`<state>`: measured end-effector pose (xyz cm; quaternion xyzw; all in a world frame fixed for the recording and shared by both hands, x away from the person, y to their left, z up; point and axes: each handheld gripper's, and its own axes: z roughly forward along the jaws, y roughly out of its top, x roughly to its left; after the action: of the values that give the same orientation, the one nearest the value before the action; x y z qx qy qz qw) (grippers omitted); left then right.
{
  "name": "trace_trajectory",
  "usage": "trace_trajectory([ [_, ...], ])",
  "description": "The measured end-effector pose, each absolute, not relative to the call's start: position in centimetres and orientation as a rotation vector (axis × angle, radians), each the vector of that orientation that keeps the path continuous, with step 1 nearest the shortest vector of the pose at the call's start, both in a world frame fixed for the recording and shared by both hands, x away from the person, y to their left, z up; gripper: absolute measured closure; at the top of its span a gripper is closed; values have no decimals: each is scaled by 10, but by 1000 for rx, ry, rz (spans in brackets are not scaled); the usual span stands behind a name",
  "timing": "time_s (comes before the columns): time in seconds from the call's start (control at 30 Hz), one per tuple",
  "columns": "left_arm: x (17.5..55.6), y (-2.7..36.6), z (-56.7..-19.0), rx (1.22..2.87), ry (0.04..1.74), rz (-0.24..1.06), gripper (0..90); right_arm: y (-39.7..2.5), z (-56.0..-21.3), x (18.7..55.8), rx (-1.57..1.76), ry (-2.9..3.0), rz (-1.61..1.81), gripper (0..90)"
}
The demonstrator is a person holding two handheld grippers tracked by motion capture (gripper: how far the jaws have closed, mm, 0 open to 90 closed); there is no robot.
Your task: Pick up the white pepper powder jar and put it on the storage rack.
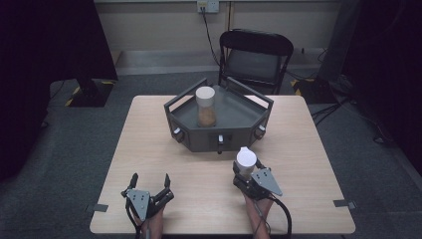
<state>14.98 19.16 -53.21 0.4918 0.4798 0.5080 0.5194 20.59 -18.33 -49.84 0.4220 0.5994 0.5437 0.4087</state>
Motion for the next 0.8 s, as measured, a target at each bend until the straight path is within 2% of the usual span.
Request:
trace_trajectory([
  [0.8,150,192,-532,1180,1151,1218,1,-190,-488,207,1073,1528,1377,302],
])
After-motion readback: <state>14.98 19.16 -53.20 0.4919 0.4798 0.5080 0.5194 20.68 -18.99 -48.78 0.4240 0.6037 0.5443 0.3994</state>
